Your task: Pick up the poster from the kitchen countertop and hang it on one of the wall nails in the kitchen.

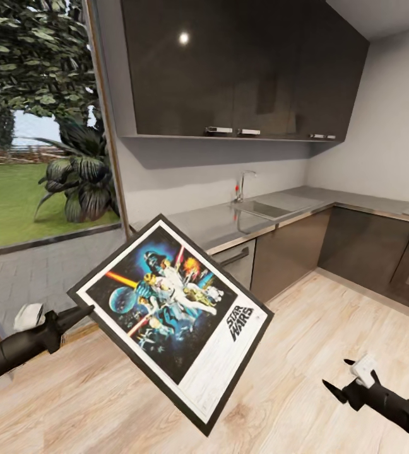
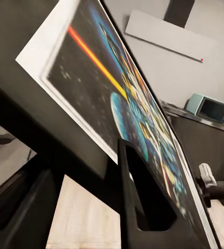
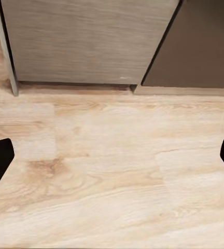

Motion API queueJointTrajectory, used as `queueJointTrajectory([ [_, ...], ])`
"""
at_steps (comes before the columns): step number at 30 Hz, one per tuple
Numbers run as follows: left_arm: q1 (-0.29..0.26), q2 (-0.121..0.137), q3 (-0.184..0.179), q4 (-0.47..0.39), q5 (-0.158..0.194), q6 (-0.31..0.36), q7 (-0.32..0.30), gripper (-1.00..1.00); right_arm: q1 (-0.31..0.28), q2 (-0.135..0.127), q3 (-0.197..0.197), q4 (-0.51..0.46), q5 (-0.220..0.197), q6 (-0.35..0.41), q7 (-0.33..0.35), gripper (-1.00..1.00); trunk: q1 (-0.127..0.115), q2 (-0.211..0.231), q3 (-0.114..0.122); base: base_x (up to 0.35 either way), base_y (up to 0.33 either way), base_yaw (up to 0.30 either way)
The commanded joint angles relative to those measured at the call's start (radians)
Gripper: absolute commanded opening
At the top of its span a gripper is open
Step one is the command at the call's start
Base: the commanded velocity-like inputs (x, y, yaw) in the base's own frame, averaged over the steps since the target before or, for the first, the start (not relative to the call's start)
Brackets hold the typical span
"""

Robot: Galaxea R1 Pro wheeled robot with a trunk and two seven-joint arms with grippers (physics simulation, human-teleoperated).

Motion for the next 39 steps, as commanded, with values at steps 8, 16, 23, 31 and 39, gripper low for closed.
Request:
queueJointTrajectory([
  [8, -0.021, 0.059, 0.0, 0.0, -0.012, 0.014, -0.098, -1.0, -0.08, -0.068, -0.004, -0.027, 0.015, 0.094, 0.19, 1.0, 0.0, -0.001, -0.001, 0.0, 0.0, 0.0],
  [16, -0.114, 0.061, -0.008, 0.001, -0.164, 0.007, -0.193, -1.0, -0.089, -0.07, 0.045, 0.003, 0.019, 0.101, 0.237, 1.0, 0.0, -0.001, -0.001, 0.0, 0.0, 0.0],
  [23, -0.204, 0.061, -0.055, 0.003, -0.229, -0.015, -0.215, -1.0, -0.089, -0.07, 0.158, 0.05, 0.02, 0.102, 0.242, 1.0, 0.0, -0.001, -0.001, 0.0, 0.0, 0.0],
  [31, -0.218, 0.06, -0.115, 0.006, -0.327, -0.092, -0.224, -1.0, -0.088, -0.072, 0.224, 0.057, 0.02, 0.103, 0.246, 1.0, 0.0, -0.001, -0.001, 0.0, 0.0, 0.0],
  [39, -0.219, 0.061, -0.122, 0.013, -0.369, -0.193, -0.37, -1.0, -0.185, -0.082, 0.236, 0.054, 0.022, 0.113, 0.507, 1.0, 0.0, -0.001, -0.001, 0.0, 0.0, 0.0],
])
